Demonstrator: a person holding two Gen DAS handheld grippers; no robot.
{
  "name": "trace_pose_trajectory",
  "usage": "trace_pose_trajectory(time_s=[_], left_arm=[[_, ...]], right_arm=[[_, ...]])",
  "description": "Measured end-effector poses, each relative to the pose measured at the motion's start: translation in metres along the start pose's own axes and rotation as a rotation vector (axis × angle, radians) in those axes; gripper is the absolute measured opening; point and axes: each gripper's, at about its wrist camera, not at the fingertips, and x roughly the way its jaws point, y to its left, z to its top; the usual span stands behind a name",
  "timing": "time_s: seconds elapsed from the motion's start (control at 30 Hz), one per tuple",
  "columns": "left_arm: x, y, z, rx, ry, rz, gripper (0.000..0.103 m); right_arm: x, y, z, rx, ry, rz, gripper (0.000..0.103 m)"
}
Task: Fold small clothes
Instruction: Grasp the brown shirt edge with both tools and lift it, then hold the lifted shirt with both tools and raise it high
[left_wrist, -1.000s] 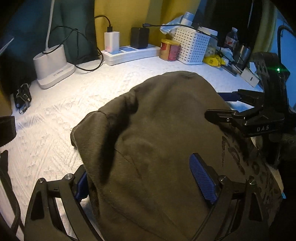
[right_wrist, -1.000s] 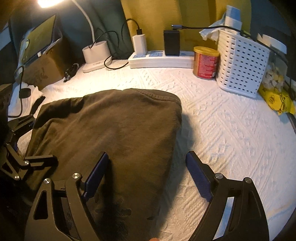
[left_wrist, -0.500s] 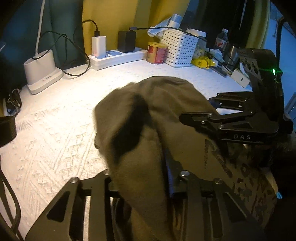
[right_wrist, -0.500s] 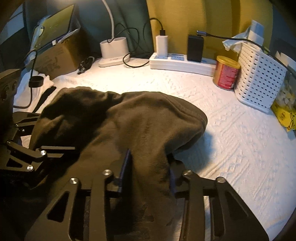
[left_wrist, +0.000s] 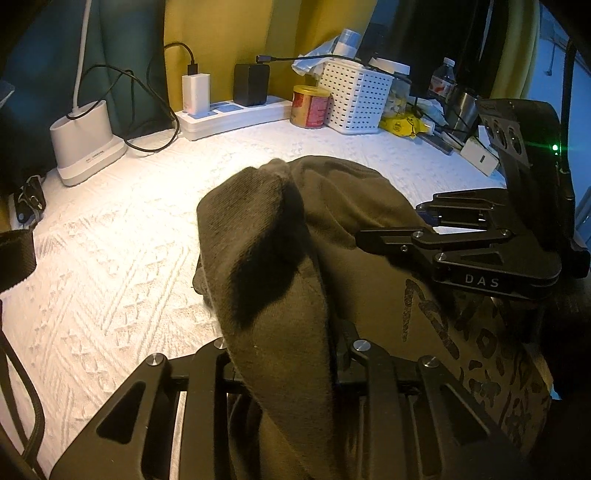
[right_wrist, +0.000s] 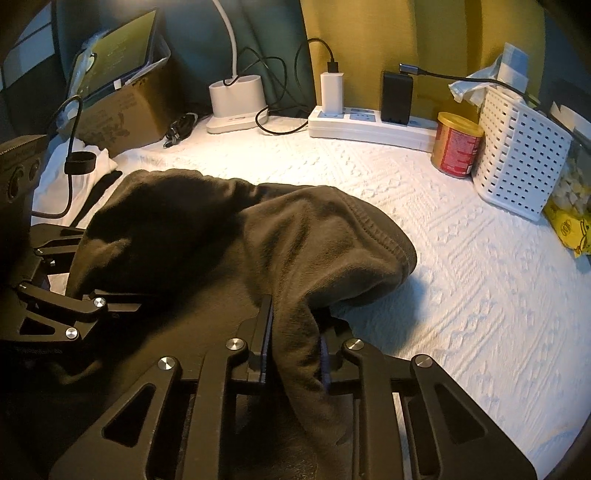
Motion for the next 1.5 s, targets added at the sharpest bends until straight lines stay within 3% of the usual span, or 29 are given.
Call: trace_pose_trajectory(time_s=[0.6,1.5], left_arm=[[-0.023,-0.035,-0.010,0.028,-0.025,0.009,0.025],[-0.150,-0.090,-0.018,0.091,-0.368,0.041,0.024]], right_arm=[[-0.047,0.004,-0.028,0.043,-0.060,-0.008,0.020],[-0.203,0.060,-0.032,-0.038,-0.369,-0.090,0.020]])
